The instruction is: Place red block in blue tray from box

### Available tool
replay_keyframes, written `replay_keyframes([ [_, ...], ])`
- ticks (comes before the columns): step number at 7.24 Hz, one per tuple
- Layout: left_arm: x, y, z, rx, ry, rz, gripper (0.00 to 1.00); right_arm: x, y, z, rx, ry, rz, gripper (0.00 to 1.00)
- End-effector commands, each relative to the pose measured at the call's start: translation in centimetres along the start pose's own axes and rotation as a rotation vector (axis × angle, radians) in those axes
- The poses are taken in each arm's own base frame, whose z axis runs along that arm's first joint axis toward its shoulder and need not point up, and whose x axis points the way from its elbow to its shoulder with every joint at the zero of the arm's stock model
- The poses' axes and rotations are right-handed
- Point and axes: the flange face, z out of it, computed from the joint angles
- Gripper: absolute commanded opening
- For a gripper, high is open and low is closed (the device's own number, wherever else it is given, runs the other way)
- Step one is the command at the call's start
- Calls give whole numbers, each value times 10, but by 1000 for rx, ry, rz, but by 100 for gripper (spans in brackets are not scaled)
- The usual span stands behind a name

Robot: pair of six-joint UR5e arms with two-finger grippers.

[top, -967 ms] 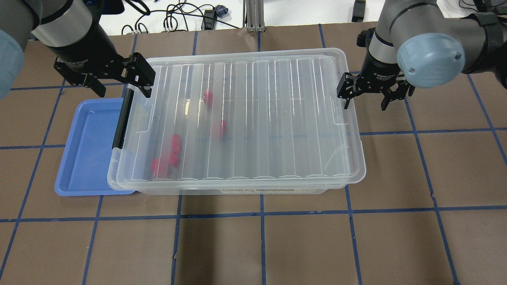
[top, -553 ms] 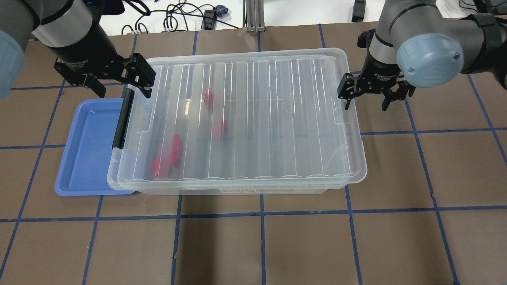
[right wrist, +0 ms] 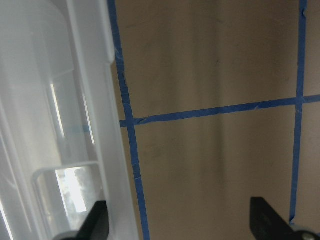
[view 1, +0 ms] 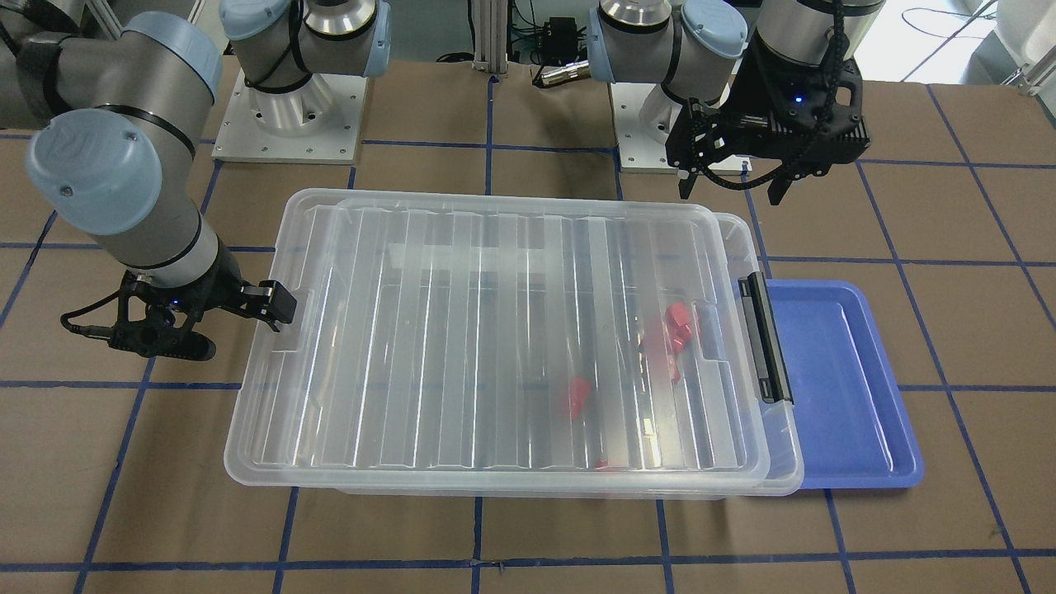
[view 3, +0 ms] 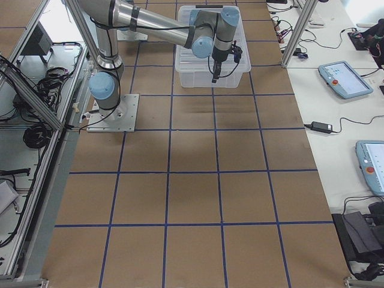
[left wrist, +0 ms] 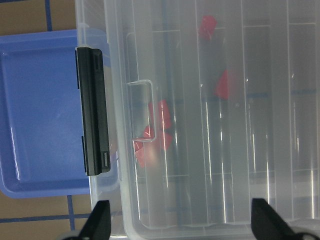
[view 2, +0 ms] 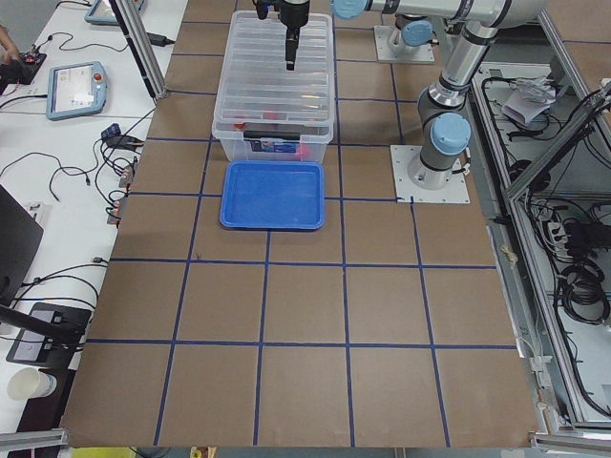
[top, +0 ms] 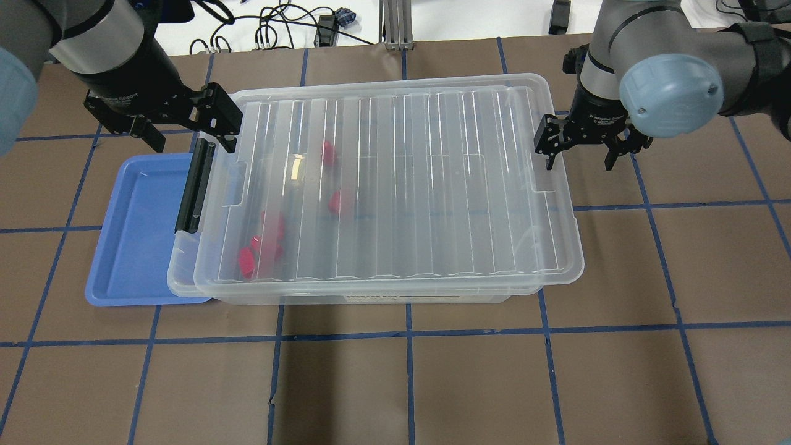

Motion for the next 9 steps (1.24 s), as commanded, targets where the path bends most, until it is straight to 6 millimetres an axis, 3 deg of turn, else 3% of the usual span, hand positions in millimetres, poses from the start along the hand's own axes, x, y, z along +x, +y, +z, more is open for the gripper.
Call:
replay_keyframes([
  [1, 0, 0, 0, -2, -3, 0, 100, 26, -5, -1, 1, 48, 14, 100],
  [5, 0, 4, -1, -2, -9, -8, 100, 63, -11, -2, -4, 61, -7, 100],
  [6, 0, -9, 2, -6, -2, 0, 100, 76, -12, -2, -6, 58, -18, 100],
  [7, 0, -10, 9, -18, 5, -11, 100, 91, -14, -2, -9, 70, -41, 100],
  [9, -8, -18, 1, -2, -3, -17, 100, 116, -15, 1, -21, 80, -63, 100],
])
